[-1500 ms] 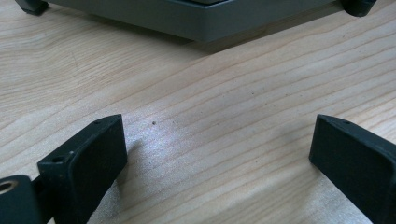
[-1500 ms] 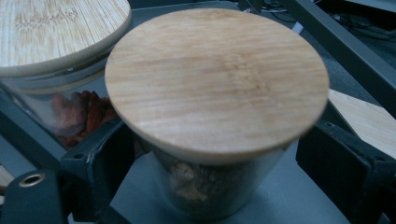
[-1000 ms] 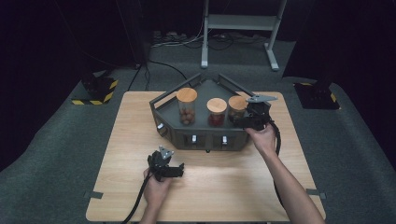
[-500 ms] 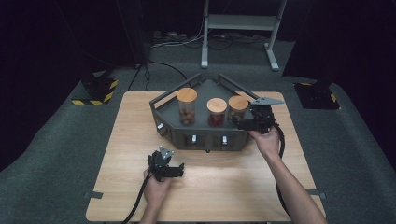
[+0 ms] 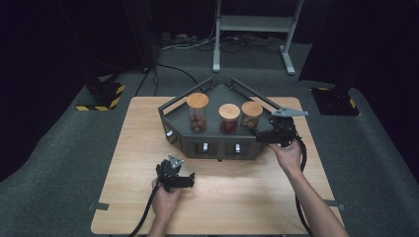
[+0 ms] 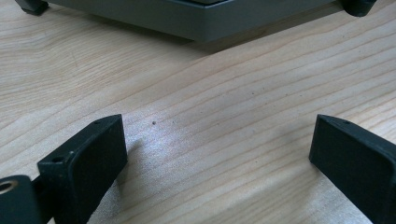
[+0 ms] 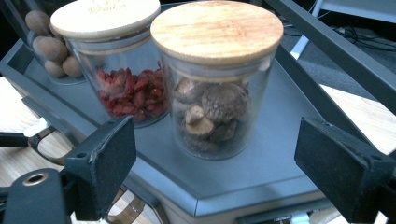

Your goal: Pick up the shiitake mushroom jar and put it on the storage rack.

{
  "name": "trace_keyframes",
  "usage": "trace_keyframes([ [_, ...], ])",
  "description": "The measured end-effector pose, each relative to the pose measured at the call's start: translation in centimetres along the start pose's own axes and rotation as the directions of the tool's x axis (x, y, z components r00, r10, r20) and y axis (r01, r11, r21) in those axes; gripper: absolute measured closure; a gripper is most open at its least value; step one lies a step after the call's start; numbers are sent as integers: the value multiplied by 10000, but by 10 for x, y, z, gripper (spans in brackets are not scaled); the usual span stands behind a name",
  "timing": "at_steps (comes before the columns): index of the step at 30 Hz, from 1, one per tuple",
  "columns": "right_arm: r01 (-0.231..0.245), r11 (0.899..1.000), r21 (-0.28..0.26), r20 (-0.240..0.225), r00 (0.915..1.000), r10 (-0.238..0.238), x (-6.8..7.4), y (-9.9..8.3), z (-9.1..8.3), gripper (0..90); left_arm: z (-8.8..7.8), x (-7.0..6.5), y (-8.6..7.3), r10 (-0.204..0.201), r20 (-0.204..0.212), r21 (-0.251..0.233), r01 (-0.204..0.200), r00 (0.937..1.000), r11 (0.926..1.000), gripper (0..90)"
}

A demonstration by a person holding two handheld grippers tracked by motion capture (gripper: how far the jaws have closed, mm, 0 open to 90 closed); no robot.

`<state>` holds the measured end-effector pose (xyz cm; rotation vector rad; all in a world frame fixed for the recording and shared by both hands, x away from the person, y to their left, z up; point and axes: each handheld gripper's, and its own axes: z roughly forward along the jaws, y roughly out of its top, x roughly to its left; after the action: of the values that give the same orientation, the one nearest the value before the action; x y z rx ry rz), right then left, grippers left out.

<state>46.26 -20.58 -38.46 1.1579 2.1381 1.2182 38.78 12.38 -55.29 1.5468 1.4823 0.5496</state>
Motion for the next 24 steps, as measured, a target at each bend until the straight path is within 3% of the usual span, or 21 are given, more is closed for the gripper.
trace_keyframes([
  [24,-468,9988,124,95,9989,467,-14,-41,-23,132,0,0,0,-4,0,-4,4,10000,10000,42],
])
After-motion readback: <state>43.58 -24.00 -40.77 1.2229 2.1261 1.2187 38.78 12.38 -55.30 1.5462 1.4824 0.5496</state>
